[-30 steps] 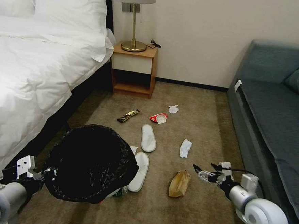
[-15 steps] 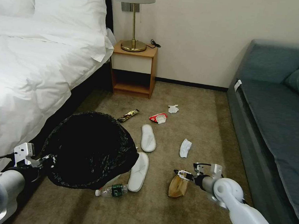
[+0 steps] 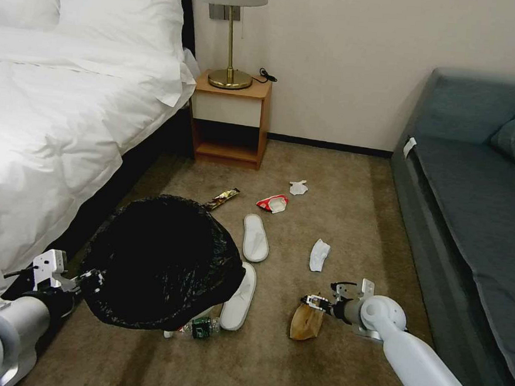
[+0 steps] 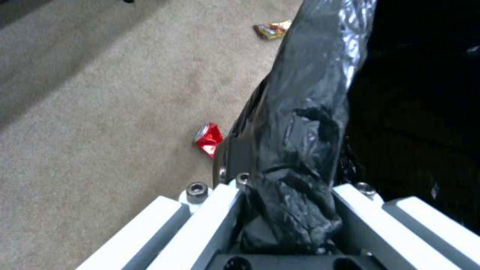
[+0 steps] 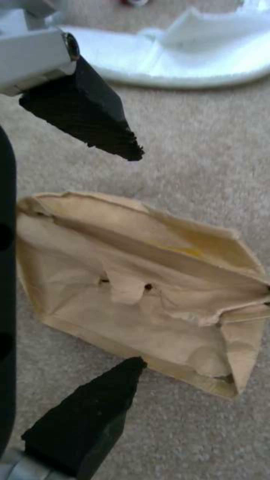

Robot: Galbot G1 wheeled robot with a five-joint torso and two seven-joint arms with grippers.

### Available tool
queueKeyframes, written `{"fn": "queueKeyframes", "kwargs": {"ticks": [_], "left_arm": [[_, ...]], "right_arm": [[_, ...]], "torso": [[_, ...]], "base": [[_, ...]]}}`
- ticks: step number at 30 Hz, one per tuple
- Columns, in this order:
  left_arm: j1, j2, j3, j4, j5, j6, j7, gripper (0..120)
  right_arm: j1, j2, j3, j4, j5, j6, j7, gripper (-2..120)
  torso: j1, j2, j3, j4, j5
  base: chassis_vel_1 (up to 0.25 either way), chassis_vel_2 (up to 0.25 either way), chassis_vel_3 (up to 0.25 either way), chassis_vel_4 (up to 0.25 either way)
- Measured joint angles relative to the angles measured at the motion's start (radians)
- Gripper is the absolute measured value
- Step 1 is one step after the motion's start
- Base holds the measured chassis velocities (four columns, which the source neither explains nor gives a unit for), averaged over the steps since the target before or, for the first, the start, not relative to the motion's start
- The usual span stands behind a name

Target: Pick up the trash bin, then pick up the garbage on the floor and place it into the trash bin.

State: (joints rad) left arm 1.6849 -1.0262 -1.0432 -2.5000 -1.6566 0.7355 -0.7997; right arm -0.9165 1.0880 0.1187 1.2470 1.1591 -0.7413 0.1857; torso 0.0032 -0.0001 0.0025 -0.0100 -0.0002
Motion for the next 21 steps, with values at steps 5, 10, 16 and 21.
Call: {"fn": "queueKeyframes", "kwargs": {"ticks": [5,10,16,21], "left_arm": [[0.0,-0.001,-0.007,0.0,0.0,0.0,0.005,0],[-0.002,-0.003,-0.006,0.0,0.0,0.0,0.007,0],[0.002,-0.003,-0.012,0.0,-0.002,0.0,0.007,0],[0.002,0.001,-0.012,0.0,-0.003,0.0,0.009,0]], "right_arm": [[0.008,0.034,-0.001,-0.037,-0.034,0.001,-0.005,100],[0.016,0.064,-0.006,-0.07,-0.075,0.003,-0.014,86],[0.019,0.065,-0.012,-0.077,-0.096,0.004,-0.015,67],[0.009,0.051,-0.01,-0.065,-0.112,0.005,-0.013,44]], "torso": [[0.0,0.0,0.0,0.0001,0.0003],[0.0,0.0,0.0,0.0001,0.0003],[0.0,0.0,0.0,0.0001,0.0001],[0.0,0.0,0.0,0.0001,0.0003]], "base": [[0.0,0.0,0.0,0.0],[0.0,0.0,0.0,0.0],[0.0,0.0,0.0,0.0],[0.0,0.0,0.0,0.0]]}}
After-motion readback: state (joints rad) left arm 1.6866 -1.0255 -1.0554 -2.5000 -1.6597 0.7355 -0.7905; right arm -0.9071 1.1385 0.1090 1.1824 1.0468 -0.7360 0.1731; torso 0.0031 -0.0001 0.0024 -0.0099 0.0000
